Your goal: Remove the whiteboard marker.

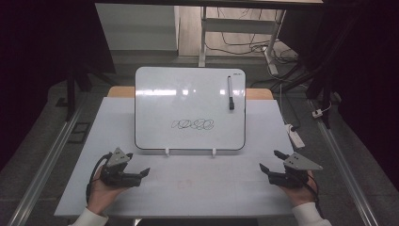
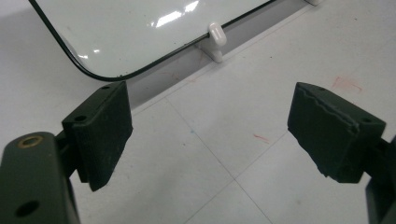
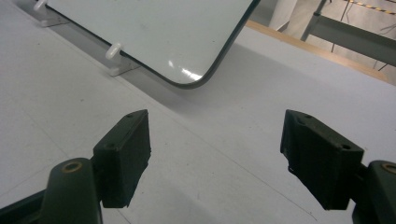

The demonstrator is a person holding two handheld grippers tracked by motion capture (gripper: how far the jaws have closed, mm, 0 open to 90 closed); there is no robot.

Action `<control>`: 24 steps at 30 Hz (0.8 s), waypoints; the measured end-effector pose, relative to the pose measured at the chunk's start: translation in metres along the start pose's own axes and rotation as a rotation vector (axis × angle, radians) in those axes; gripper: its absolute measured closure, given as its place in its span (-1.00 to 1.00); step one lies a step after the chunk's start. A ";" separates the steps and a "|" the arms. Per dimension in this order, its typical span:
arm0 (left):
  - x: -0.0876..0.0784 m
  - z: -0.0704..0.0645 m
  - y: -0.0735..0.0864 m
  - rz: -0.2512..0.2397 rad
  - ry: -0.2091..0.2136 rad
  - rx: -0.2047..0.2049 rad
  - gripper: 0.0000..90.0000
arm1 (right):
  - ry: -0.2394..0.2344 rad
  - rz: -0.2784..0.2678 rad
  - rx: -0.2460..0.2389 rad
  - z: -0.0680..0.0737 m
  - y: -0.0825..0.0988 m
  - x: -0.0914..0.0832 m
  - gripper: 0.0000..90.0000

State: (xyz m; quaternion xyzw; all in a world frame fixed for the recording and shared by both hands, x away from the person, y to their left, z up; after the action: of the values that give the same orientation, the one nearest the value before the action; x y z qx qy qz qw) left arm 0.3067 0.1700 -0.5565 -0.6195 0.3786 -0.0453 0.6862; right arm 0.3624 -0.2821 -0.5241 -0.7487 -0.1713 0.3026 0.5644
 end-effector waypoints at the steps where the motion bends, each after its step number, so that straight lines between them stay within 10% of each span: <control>1: 0.000 0.000 0.001 0.004 -0.003 0.003 -0.66 | 0.002 0.000 0.005 0.000 0.000 0.000 -0.45; 14: 0.001 0.010 0.000 -0.002 -0.018 0.006 -0.64 | 0.005 0.016 0.058 0.000 -0.006 0.005 -0.37; 24: 0.002 0.014 0.003 0.010 -0.033 0.017 -0.64 | 0.011 -0.011 0.069 -0.001 -0.066 0.039 -0.31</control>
State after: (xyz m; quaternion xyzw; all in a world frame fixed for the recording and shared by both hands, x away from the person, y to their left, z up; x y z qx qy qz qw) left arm 0.3146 0.1814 -0.5611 -0.6125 0.3696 -0.0348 0.6979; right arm 0.3979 -0.2391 -0.4716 -0.7296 -0.1618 0.3010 0.5924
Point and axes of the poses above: each handheld gripper's, and its own axes: x roughly forward along the jaws, y roughly out of its underside, z roughly to its left, the point moved 9 cm from there along x, roughly forward along the jaws, and after that the axes turned 12 degrees about -z, right-handed, at the moved point
